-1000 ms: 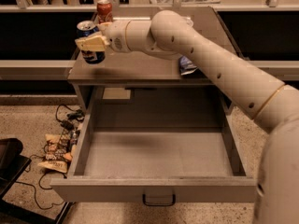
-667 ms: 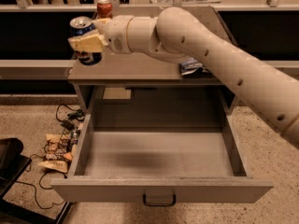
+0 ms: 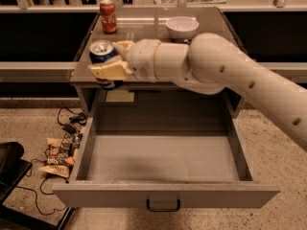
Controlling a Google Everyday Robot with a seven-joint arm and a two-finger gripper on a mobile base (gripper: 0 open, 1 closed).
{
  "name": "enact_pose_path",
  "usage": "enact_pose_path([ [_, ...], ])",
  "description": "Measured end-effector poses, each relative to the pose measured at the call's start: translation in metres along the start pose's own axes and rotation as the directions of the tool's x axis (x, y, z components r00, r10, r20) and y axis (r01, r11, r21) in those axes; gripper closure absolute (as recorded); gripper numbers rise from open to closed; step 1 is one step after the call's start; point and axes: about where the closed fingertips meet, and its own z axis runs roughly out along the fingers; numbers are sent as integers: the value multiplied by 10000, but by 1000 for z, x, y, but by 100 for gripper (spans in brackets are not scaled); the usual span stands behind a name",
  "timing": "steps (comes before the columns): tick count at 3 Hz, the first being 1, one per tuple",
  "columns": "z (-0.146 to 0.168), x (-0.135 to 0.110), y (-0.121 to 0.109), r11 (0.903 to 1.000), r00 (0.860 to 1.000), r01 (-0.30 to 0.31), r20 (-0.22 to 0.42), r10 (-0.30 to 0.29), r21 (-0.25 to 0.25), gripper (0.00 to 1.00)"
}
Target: Place pepsi can into top drawer
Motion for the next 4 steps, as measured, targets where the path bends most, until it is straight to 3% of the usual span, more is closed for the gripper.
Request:
enact_pose_path([
  [2, -76, 88, 22, 9970, 9971, -23, -761, 82, 775, 100],
  [3, -96, 125, 19, 9914, 9956, -228, -869, 342, 1287, 100],
  [4, -96, 125, 19, 9914, 9956, -230, -869, 343, 1287, 100],
])
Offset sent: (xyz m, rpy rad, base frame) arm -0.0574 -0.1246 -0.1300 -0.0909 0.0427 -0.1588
